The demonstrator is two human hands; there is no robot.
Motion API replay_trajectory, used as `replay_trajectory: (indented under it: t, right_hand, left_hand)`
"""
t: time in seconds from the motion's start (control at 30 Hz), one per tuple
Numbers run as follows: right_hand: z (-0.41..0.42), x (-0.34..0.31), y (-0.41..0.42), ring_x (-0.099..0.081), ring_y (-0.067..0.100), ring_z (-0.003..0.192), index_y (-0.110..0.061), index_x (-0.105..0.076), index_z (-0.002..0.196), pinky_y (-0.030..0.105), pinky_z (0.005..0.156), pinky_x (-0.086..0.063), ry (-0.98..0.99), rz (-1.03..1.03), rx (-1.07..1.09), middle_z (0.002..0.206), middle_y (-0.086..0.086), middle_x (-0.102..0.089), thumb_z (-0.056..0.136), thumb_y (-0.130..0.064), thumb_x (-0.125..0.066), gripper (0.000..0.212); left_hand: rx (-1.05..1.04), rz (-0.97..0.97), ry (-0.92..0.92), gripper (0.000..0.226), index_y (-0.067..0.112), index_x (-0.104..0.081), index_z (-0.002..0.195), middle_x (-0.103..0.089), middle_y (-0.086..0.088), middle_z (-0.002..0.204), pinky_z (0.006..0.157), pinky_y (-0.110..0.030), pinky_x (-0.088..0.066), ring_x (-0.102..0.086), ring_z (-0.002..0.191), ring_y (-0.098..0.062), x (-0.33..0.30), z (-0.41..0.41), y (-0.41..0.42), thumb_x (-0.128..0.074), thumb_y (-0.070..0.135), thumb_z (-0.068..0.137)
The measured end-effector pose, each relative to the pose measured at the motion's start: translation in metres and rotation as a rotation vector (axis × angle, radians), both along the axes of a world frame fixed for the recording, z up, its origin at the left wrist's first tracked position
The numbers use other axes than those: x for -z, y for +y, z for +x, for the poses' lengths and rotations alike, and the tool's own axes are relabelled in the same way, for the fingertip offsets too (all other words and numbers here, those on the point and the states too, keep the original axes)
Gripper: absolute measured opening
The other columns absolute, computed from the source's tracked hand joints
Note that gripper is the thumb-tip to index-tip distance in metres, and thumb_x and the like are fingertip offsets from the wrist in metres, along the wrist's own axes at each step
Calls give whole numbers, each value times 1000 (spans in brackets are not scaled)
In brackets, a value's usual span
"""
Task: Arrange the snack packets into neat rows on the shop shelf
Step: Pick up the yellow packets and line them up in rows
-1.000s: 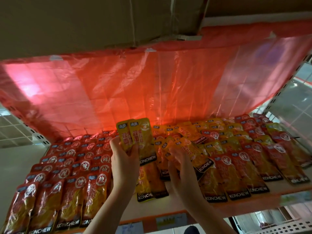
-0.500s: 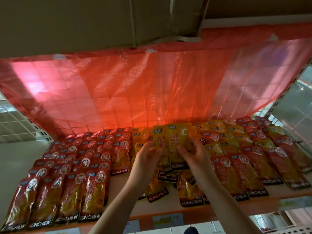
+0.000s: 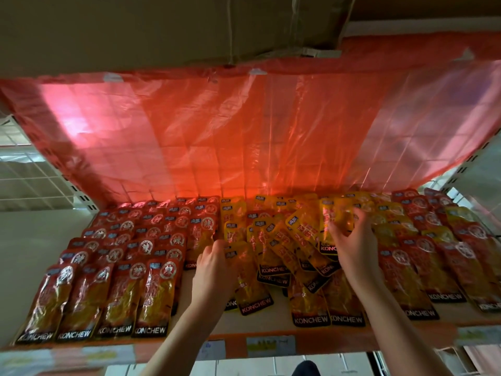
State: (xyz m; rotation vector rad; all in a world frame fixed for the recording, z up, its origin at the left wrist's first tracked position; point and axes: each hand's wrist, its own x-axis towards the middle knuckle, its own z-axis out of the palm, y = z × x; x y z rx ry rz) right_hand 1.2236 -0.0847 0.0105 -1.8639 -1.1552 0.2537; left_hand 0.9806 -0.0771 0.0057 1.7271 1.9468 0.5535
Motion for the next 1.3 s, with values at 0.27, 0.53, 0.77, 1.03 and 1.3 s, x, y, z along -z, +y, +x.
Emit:
replay_trajectory:
  t: [0.27,0.53,0.77,1.03,1.3]
  right_hand:
    - [-2,6,-4,-53,30,108,-2,-51,123,43,87,-49,-243,71,42,115,15,-57,86,-17,-65,42]
    - [-47,-8,-27,-49,3,81,0,-60,104,2,82,-38,-268,277,-305,90,3,-55,74,13,-64,33]
    - [-85,13,-37,-56,4,98,-9,-62,106,5,89,-40,-188,176,-568,102,-5,-59,79,7,-65,31]
    - [-103,6,-43,-46,-7,113,-21,-42,129,11,90,-42,157,-89,-767,122,-16,-45,85,-58,-50,58]
    - [-108,-9,-40,-68,12,87,-23,-47,110,29,70,-56,697,-25,-676,98,7,-64,86,-6,-63,34]
  left_hand:
    - [35,6,70,65,19,-32,137,-43,-8,133,97,-37,-37,-36,122,-28,6,1,-2,-65,37,84]
    - [-81,59,-161,60,20,-40,130,-45,-8,120,82,-30,-44,-47,103,-20,2,0,4,-73,16,79]
    - [-145,224,-475,39,25,-50,110,-58,-1,101,70,-37,-55,-60,86,-20,-13,0,-2,-67,4,81]
    - [-214,150,-1232,20,7,-61,103,-69,-12,85,62,-44,-56,-66,76,-30,-63,-15,-14,-57,-3,86]
    - [-78,58,-1253,15,2,-60,99,-67,-13,86,79,-48,-52,-63,83,-28,-67,7,-18,-58,10,86]
